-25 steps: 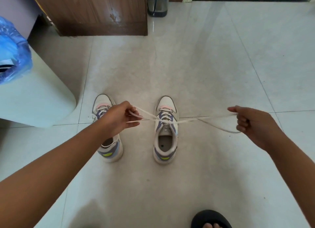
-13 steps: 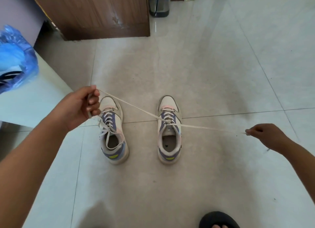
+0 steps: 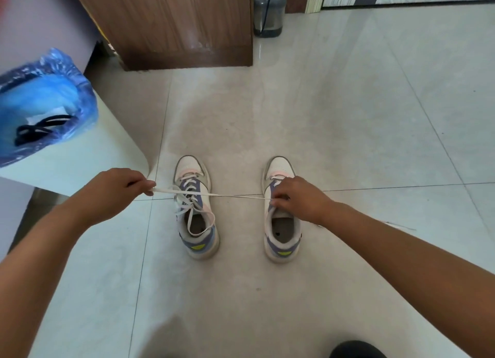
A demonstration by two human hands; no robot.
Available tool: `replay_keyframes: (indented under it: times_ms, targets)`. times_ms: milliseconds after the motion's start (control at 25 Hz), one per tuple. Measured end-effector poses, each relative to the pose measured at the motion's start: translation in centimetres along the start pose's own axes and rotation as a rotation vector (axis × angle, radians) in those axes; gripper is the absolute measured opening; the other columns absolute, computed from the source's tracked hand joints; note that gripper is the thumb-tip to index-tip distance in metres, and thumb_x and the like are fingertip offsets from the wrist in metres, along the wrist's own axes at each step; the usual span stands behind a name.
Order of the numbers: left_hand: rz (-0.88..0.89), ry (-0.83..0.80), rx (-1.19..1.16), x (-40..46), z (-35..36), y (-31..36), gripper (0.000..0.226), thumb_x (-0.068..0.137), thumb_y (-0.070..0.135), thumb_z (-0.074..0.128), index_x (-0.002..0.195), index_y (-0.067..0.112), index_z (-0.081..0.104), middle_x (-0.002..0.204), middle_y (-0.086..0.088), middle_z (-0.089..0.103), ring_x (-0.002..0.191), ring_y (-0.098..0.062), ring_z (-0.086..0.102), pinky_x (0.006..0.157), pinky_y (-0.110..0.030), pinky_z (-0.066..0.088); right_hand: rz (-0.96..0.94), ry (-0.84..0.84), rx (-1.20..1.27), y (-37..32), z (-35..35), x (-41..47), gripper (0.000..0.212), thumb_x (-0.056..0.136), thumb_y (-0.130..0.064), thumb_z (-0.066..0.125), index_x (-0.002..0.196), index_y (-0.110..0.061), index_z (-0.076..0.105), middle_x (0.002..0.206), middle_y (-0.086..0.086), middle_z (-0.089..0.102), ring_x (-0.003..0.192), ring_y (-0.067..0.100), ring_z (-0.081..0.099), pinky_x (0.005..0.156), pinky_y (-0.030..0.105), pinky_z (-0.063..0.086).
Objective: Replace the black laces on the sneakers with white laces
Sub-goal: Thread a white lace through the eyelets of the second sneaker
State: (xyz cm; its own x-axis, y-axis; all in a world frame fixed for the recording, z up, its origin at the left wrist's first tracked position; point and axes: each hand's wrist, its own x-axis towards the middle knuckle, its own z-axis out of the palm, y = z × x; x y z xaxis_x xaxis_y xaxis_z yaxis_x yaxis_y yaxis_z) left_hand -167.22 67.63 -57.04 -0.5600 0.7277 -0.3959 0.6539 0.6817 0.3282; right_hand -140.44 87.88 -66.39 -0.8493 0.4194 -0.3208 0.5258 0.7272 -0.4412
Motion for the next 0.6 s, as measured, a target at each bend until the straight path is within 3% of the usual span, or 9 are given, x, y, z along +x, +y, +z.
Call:
replay_keyframes:
  times_ms: [160, 240, 360, 480, 600]
  targets:
    - [-0.016, -0.062, -0.137, -0.3, -1.1, -1.6, 0.023, 0.090, 0.031, 0.059, 0.072, 0.021, 0.069, 0.073, -0.005, 0.062, 0.066, -0.017, 0.053, 0.060, -0.027, 0.040, -0.027, 0.066, -0.172, 0.6, 0.5, -0.1, 0.020, 0.094, -0.024, 0.053, 0.096, -0.011, 0.068, 0.099, 0.007, 0.063, 0.098, 0.026, 0.055, 0.078, 0.038, 0.047]
    - [-0.007, -0.062, -0.155, -0.6, -1.8, -2.9, 0.017, 0.088, 0.026, 0.064, 0.072, 0.020, 0.068, 0.072, -0.003, 0.064, 0.065, -0.016, 0.054, 0.061, -0.026, 0.042, -0.110, 0.144, -0.356, 0.6, 1.0, -0.3, 0.009, 0.075, -0.014, 0.073, 0.077, -0.008, 0.067, 0.078, 0.009, 0.066, 0.075, 0.029, 0.063, 0.057, 0.033, 0.050]
    - [-0.018, -0.105, -0.076, -1.7, -2.6, -4.6, 0.013, 0.083, 0.028, 0.069, 0.071, 0.023, 0.068, 0.070, 0.005, 0.066, 0.070, -0.013, 0.060, 0.062, -0.024, 0.044, -0.088, 0.165, -0.472, 0.1, 1.5, 0.4, 0.034, 0.039, -0.005, 0.088, 0.058, -0.010, 0.061, 0.054, 0.003, 0.057, 0.046, 0.024, 0.057, 0.037, 0.022, 0.038]
    - [0.053, -0.123, -0.143, -1.9, -0.9, -3.1, 0.019, 0.088, 0.035, 0.060, 0.079, 0.021, 0.070, 0.078, 0.009, 0.068, 0.081, -0.009, 0.063, 0.069, -0.020, 0.045, -0.113, 0.225, -0.439, -1.2, 1.4, 0.3, 0.031, 0.044, -0.003, 0.086, 0.057, -0.009, 0.058, 0.052, 0.004, 0.055, 0.044, 0.026, 0.053, 0.036, 0.024, 0.037]
    - [0.178, -0.166, -0.388, -0.2, 3.6, 2.4, 0.030, 0.097, 0.032, 0.048, 0.093, 0.013, 0.070, 0.093, 0.001, 0.070, 0.092, -0.015, 0.063, 0.084, -0.026, 0.045, -0.215, 0.357, -0.389, -2.3, 1.3, -0.3, 0.011, 0.068, -0.007, 0.072, 0.065, -0.006, 0.061, 0.056, 0.006, 0.058, 0.047, 0.027, 0.055, 0.038, 0.026, 0.040]
